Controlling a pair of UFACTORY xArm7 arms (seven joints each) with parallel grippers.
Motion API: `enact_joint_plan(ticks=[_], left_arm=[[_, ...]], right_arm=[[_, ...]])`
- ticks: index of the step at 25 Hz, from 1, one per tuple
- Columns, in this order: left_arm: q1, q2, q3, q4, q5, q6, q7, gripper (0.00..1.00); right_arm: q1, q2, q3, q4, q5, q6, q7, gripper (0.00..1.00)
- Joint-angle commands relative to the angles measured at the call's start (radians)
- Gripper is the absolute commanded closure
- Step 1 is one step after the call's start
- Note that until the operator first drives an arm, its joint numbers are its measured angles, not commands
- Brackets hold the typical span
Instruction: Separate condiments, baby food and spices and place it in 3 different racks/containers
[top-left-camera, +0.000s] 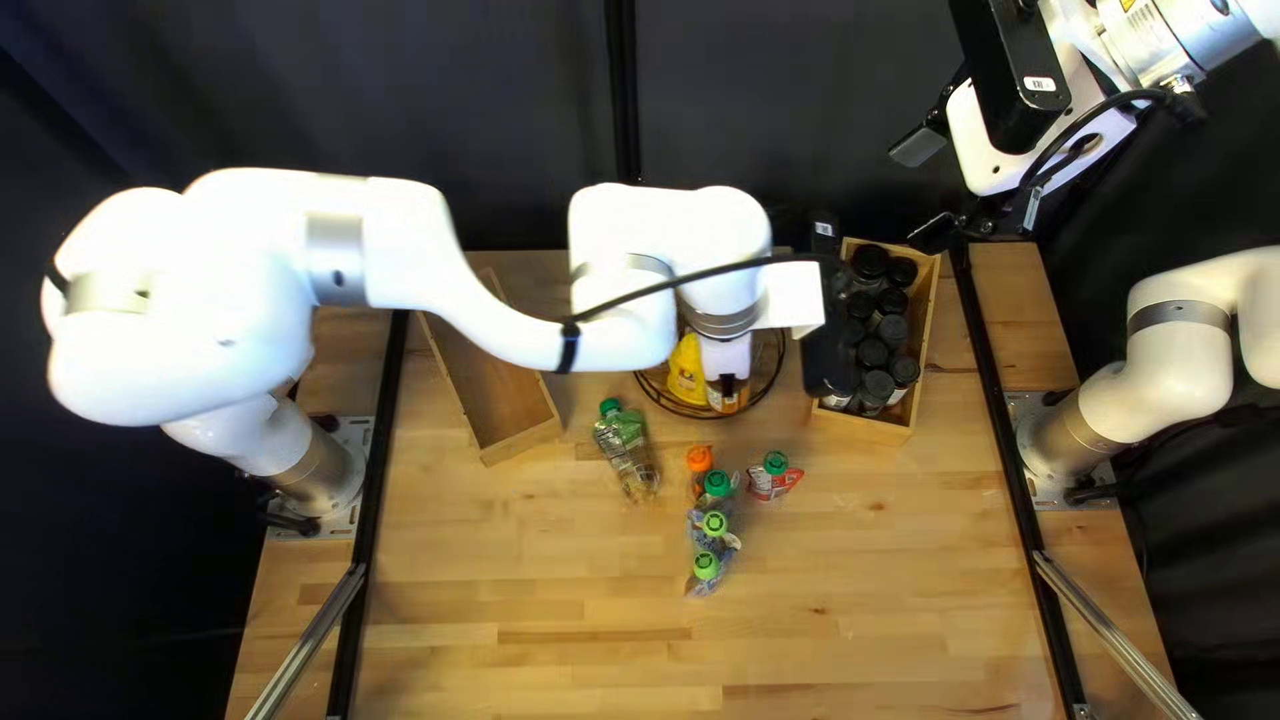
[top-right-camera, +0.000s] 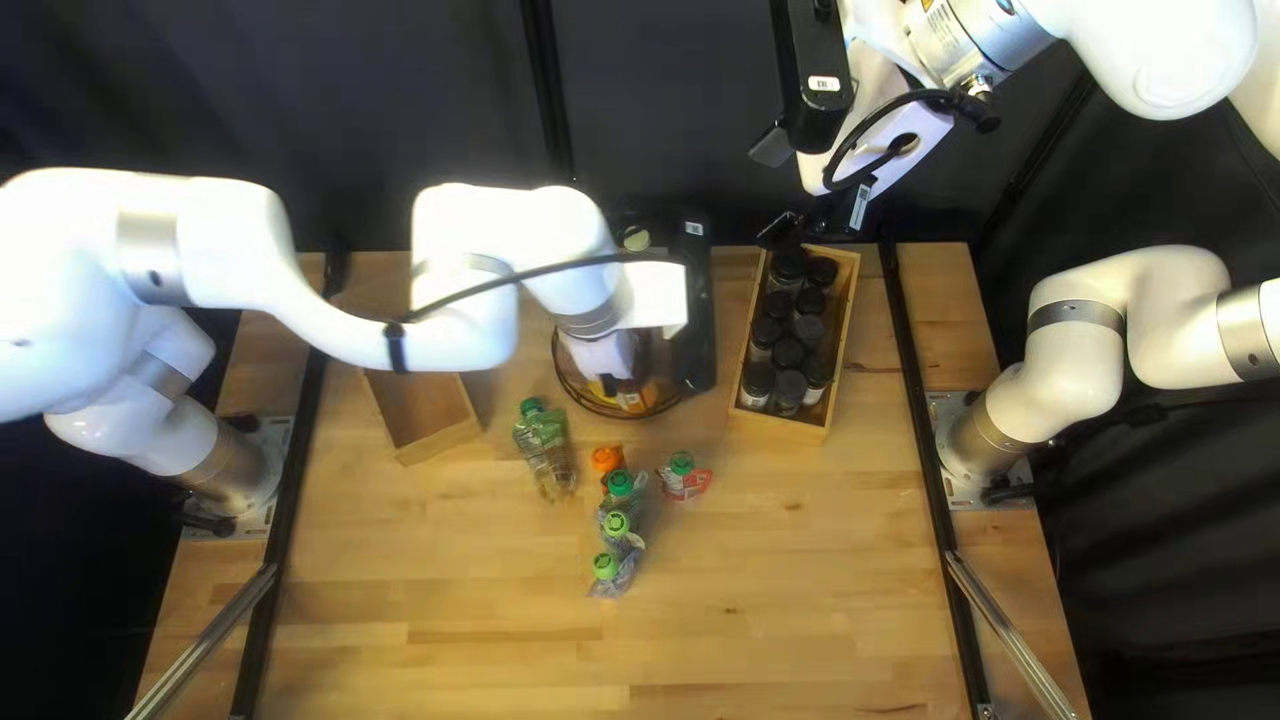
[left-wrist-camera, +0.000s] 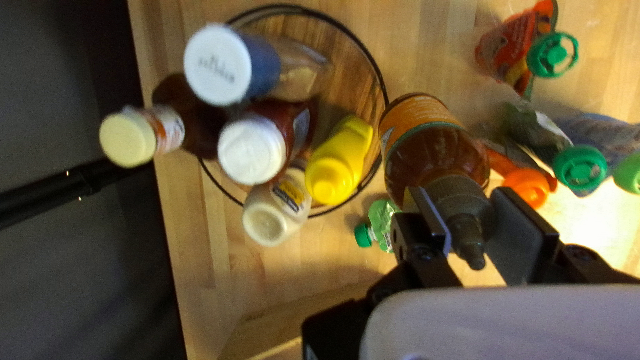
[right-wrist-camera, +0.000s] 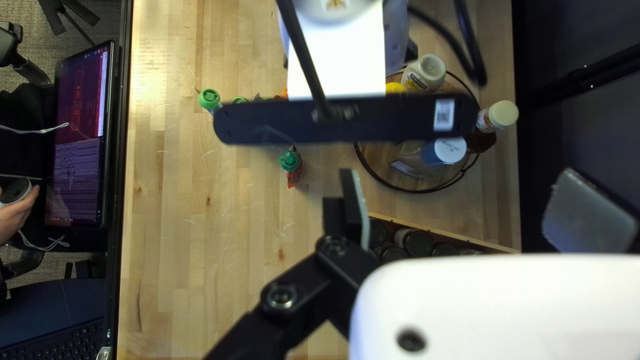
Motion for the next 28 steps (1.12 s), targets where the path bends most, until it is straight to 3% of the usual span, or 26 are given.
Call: enact_joint_plan(ticks=[1,24,26,27,28], left_arm=[[0.022,0.033,-0.001,0.005,-0.016,-0.023,0.025,1.00],[0.042,0.118,0.021,-0.022,0.005,-0.066,-0.016,0.98],[0.042,0.118,0.018,-0.024,0.001,-0.062,-0.016,0.89],[0.043,0.118,0.017,-0.022,-0.001,-0.058,-0.013,0.58],[0.043,0.117,0.016,-0.020,-0.003,-0.054,-0.012,0.44]], right_arm=[[0.000,0.000,0.000,0.000,0.000,0.000,0.000,0.00],[0.000,0.000,0.000,0.000,0.000,0.000,0.000,0.00],[0.000,0.000,0.000,0.000,0.000,0.000,0.000,0.00],[0.000,0.000,0.000,0.000,0.000,0.000,0.000,0.00],[0.000,0.000,0.000,0.000,0.000,0.000,0.000,0.00]])
